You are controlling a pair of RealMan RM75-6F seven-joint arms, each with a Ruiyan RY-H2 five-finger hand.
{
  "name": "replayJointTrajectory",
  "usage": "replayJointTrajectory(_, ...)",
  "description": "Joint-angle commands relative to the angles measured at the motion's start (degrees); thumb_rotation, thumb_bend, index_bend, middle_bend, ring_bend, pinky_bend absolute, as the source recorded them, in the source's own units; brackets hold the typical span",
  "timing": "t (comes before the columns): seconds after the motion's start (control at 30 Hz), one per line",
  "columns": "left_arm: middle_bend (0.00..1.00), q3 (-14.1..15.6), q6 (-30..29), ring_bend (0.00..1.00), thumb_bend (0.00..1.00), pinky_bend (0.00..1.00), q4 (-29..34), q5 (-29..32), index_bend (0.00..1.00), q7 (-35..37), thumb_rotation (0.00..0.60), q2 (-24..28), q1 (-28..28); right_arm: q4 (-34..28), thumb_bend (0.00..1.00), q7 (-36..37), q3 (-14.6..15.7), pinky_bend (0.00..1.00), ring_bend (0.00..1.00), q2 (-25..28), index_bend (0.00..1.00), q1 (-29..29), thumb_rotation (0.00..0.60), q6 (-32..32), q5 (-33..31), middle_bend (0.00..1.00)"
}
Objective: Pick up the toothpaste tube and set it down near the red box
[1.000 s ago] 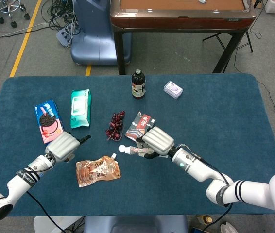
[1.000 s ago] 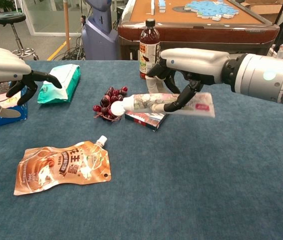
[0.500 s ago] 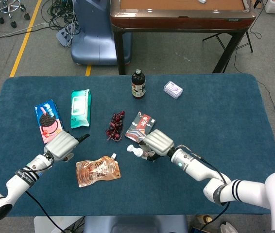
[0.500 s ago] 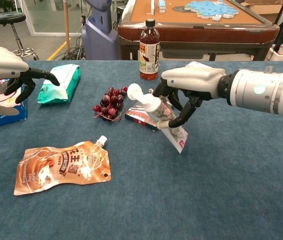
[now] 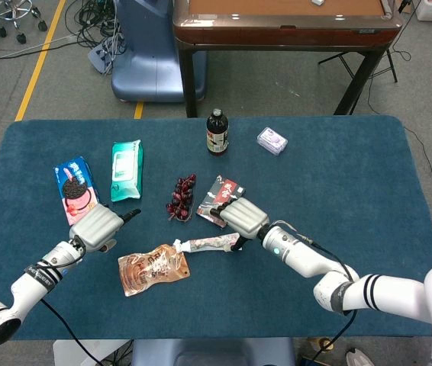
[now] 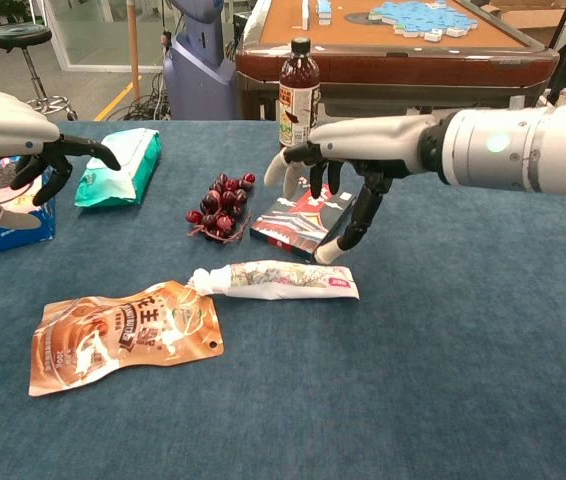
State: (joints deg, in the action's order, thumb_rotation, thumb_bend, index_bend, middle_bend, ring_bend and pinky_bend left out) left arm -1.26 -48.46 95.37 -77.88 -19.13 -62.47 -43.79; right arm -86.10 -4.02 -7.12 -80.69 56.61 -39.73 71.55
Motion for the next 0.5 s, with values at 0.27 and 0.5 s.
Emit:
replayJointTrajectory(0.27, 0.55, -0.48, -4.75, 0.55, 0.26, 0.45, -1.19, 1.7, 0.11, 4.62, 0.6, 1.84, 4.09, -9.09, 0.06, -1.46, 1.06, 0.3, 0.28, 13.41, 0.13, -8.35, 0.6, -10.0, 0.44, 0.23)
replayJointTrajectory(0.5, 0.47, -0.86, -11.76, 0.5, 0.26, 0.44, -2.89, 3.26, 0.11, 9.94, 0.6, 1.39, 9.87, -11.41, 0.06, -0.63, 3.73, 0.3, 0.27, 21.13, 0.13, -17.95, 0.6, -19.57, 0.41, 0.23)
